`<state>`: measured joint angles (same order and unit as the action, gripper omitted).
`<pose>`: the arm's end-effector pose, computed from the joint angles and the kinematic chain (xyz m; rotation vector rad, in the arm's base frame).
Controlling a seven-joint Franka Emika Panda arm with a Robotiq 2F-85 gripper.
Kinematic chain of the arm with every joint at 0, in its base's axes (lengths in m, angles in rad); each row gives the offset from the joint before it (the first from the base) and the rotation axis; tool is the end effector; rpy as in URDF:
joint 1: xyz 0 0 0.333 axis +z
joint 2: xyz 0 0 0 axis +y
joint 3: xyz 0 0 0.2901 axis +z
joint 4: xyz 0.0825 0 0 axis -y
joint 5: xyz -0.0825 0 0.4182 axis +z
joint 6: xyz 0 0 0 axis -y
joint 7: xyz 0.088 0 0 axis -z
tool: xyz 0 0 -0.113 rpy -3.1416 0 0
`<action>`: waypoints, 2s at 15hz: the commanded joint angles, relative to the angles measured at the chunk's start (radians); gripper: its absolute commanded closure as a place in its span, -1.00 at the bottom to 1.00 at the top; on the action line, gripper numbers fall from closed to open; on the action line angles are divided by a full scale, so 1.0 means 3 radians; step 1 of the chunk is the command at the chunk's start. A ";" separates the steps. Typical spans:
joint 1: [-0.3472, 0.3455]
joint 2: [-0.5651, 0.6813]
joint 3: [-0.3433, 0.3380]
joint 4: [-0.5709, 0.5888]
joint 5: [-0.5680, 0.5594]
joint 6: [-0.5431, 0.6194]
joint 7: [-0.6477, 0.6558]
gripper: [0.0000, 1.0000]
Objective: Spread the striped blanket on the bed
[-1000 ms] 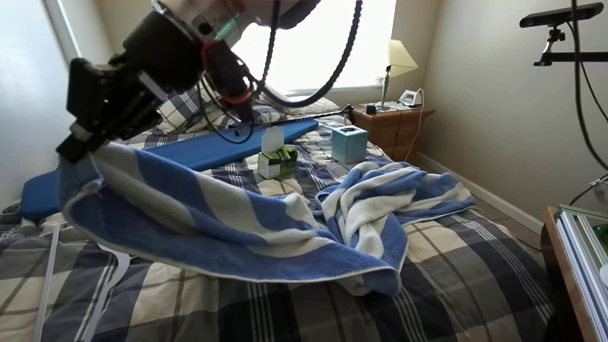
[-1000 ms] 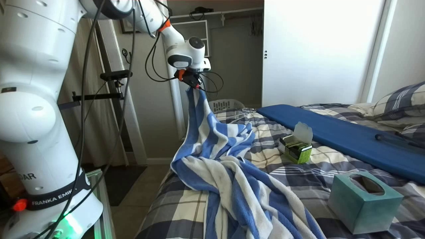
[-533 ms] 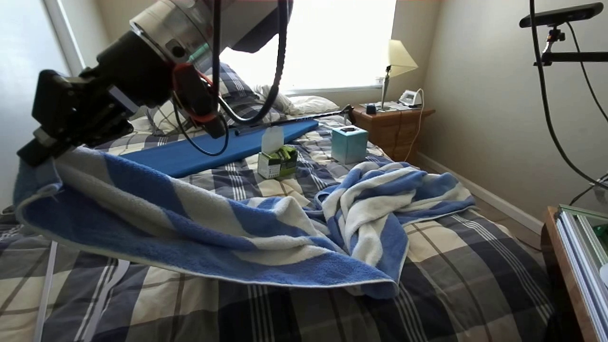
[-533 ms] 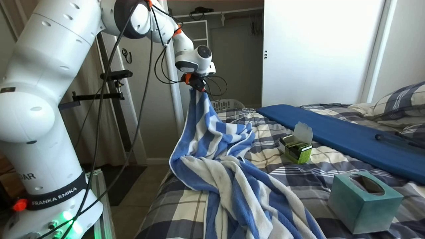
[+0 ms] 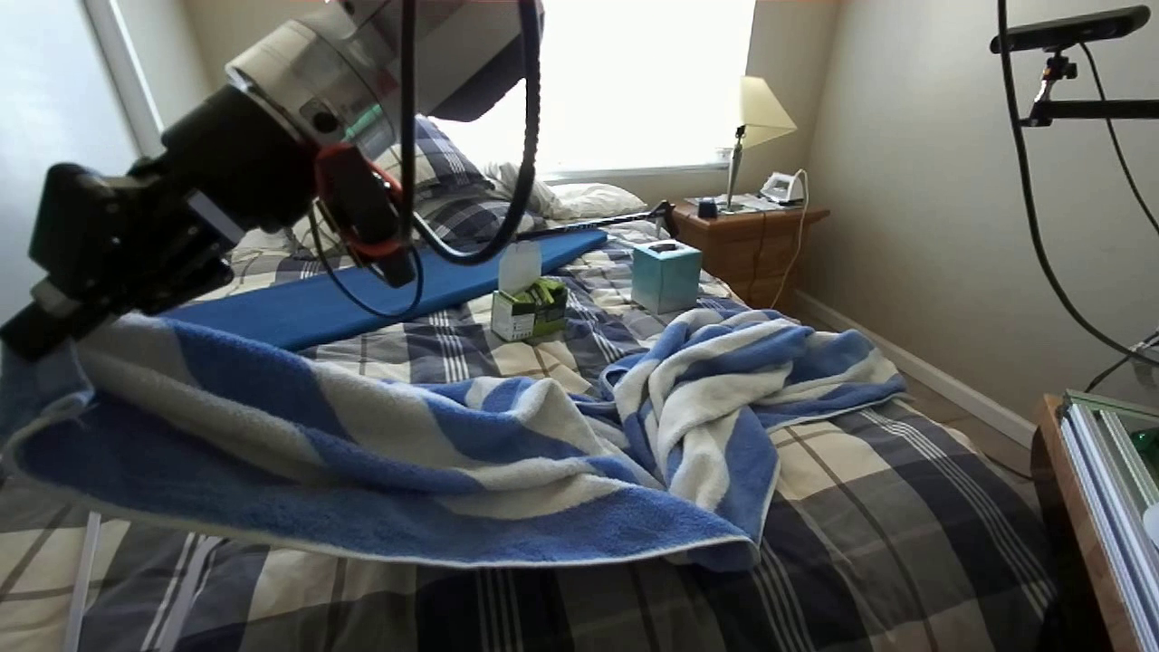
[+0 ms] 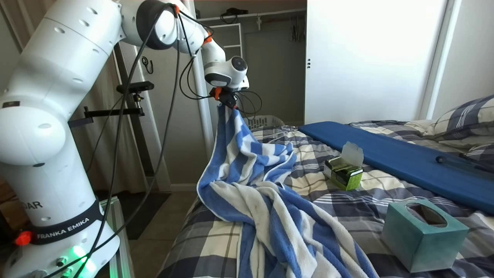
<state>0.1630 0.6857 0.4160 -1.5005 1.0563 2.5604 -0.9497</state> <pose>0.6679 0.3610 0.2852 -2.1089 -0.6039 -0.5846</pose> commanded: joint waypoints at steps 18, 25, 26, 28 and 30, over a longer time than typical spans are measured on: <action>0.0616 0.2179 0.0029 0.2883 -0.0149 -0.1797 -0.0132 0.02; 0.0818 0.2130 -0.0303 0.2989 -0.0402 -0.1598 0.1298 -0.95; 0.0840 0.2130 -0.0335 0.3008 -0.0474 -0.1613 0.1520 -1.00; 0.0885 0.2162 -0.0381 0.3086 -0.0661 -0.1663 0.1966 -1.00; 0.0909 0.2185 -0.0398 0.3138 -0.0846 -0.1734 0.2413 -1.00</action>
<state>0.4098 1.3108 0.3177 -0.6299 0.8809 2.0676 -0.4212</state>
